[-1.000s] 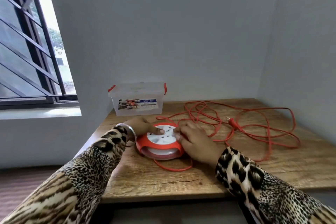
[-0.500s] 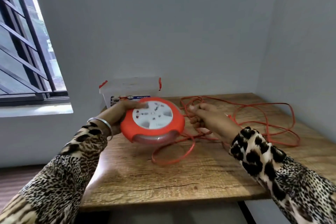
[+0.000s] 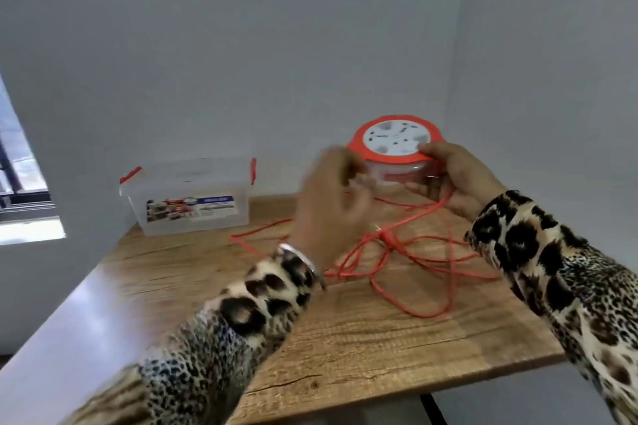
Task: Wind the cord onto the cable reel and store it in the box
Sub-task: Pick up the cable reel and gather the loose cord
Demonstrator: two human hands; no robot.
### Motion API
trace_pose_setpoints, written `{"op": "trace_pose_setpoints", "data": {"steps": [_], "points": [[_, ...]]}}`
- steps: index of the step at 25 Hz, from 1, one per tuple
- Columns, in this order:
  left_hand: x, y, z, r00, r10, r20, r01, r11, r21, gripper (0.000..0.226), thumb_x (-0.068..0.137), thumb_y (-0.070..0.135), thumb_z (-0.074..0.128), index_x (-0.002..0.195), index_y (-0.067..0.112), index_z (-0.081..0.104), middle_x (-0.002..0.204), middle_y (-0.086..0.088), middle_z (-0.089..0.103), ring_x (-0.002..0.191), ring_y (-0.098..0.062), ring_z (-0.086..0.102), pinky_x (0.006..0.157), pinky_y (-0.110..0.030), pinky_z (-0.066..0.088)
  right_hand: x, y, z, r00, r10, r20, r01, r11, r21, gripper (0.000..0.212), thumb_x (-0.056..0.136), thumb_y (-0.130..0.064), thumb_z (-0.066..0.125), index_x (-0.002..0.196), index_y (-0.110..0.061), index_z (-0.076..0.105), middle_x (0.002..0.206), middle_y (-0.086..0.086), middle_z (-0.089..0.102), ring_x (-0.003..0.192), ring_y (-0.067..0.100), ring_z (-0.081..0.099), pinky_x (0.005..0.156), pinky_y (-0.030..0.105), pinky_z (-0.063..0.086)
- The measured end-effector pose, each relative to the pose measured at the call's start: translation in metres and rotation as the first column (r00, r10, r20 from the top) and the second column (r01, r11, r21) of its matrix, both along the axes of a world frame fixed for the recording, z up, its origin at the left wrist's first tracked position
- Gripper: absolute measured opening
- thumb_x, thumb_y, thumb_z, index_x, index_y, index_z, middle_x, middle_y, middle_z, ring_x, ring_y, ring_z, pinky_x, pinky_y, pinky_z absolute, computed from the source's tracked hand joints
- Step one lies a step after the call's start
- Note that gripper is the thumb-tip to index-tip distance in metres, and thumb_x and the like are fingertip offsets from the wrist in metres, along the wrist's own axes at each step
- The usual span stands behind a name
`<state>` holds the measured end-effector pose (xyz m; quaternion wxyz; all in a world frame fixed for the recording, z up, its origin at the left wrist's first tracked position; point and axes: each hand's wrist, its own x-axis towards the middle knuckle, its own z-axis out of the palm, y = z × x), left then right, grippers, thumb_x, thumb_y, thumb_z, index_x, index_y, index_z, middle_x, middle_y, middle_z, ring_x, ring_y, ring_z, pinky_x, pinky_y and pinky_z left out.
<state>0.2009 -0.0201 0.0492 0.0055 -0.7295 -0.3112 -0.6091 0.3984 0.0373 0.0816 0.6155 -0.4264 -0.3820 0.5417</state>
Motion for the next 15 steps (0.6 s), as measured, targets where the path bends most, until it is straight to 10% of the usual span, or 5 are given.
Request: {"op": "trace_pose_setpoints", "data": {"steps": [4,6,9,15], "points": [[0.103,-0.028,-0.063,0.74,-0.225,-0.634,0.15,0.974,-0.171,0.035,0.084,0.038,0.064,0.107,0.012,0.057,0.101,-0.009,0.061,0.089,-0.027,0.057,0.075,-0.036,0.05,0.051,0.003,-0.004,0.991,-0.13,-0.041,0.13,0.991,-0.017,0.042,0.083,-0.019,0.064,0.123,-0.008,0.056,0.088,0.009,0.068,0.067,0.018,0.065,0.055,0.026,0.056],[0.147,-0.024,-0.082,0.672,-0.283,-0.684,-0.088,0.887,-0.453,0.068,0.082,0.05,0.062,0.137,0.016,0.041,0.143,-0.018,0.039,0.13,-0.041,0.039,0.108,-0.056,0.031,0.062,0.003,-0.009,0.986,-0.16,-0.049,0.159,0.987,-0.024,0.042,0.083,-0.018,0.063,0.123,-0.008,0.056,0.085,0.006,0.066,0.066,0.015,0.061,0.06,0.026,0.053],[0.183,0.001,-0.093,0.638,-0.291,-0.713,-0.28,0.774,-0.567,0.073,0.082,0.062,0.049,0.146,0.036,0.026,0.164,-0.009,0.001,0.148,-0.043,0.0,0.107,-0.074,-0.007,0.072,0.004,-0.014,0.977,-0.191,-0.09,0.191,0.982,-0.015,0.047,0.08,-0.011,0.066,0.125,-0.006,0.053,0.1,0.012,0.067,0.075,0.02,0.063,0.074,0.031,0.055],[0.112,0.029,-0.099,0.629,-0.336,-0.701,-0.181,0.814,-0.553,0.043,0.099,0.03,0.043,0.14,0.018,0.051,0.154,-0.009,0.038,0.139,-0.031,0.038,0.117,-0.047,0.024,0.072,0.007,-0.021,0.984,-0.169,-0.056,0.17,0.985,0.014,0.072,0.074,-0.004,0.073,0.136,-0.01,0.037,0.126,0.018,0.058,0.096,0.028,0.068,0.068,0.04,0.06]]}}
